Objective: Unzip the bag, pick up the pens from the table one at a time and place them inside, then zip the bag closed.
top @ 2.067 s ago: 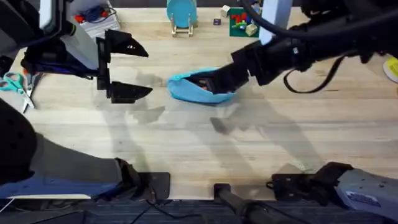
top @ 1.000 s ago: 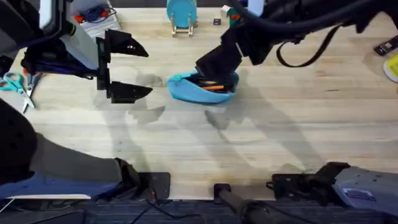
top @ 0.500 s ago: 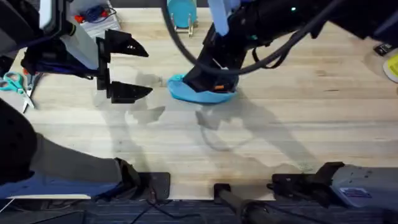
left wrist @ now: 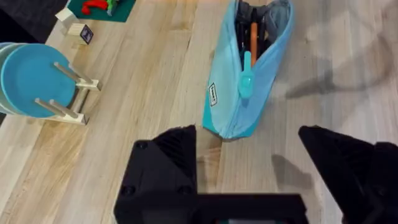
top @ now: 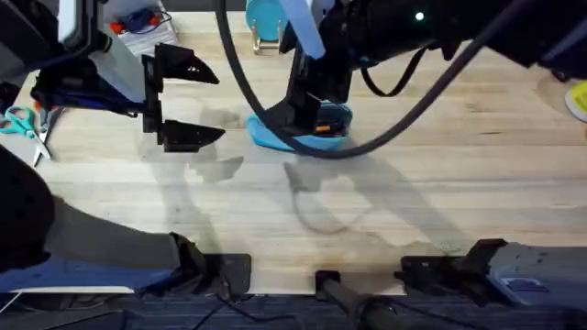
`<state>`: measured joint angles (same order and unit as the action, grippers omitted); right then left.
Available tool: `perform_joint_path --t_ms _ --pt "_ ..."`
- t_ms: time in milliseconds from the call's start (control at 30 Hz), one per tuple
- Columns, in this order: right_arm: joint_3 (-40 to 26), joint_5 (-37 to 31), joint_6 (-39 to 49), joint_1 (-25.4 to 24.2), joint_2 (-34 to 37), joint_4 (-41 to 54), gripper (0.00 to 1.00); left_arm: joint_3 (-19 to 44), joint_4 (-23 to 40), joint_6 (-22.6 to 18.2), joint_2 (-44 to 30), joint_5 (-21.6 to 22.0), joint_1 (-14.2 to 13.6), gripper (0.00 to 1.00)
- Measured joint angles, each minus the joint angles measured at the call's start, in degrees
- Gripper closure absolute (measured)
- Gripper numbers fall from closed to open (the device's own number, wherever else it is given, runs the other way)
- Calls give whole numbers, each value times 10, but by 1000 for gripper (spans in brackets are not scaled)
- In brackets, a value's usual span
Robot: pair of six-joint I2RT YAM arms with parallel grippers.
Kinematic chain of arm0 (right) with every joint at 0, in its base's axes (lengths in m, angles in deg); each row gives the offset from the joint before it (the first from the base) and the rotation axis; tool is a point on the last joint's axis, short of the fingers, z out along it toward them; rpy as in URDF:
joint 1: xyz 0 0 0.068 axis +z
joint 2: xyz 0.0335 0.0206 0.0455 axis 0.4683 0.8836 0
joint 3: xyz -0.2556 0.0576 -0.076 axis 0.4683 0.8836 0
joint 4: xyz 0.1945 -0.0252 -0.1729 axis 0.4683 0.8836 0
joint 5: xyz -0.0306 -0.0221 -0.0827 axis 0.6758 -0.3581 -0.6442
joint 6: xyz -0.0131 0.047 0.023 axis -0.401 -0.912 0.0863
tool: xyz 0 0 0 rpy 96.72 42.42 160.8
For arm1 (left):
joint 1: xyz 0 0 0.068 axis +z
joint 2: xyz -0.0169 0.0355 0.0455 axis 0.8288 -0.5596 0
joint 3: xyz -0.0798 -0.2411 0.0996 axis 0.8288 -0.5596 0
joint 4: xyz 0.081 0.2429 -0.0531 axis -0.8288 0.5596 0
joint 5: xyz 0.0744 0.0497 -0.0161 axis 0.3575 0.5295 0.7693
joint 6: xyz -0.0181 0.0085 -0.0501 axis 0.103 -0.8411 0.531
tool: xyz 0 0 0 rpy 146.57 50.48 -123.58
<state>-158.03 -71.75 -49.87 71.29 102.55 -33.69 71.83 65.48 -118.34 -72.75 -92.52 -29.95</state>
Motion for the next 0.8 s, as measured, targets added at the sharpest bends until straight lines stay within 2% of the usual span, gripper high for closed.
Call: perform_joint_path --t_ms 433,800 --pt "-1 0 94 0 51 0 5 0 0 0 0 0 0 6" --pt "-1 0 116 0 93 -1 8 0 0 0 0 0 0 6"
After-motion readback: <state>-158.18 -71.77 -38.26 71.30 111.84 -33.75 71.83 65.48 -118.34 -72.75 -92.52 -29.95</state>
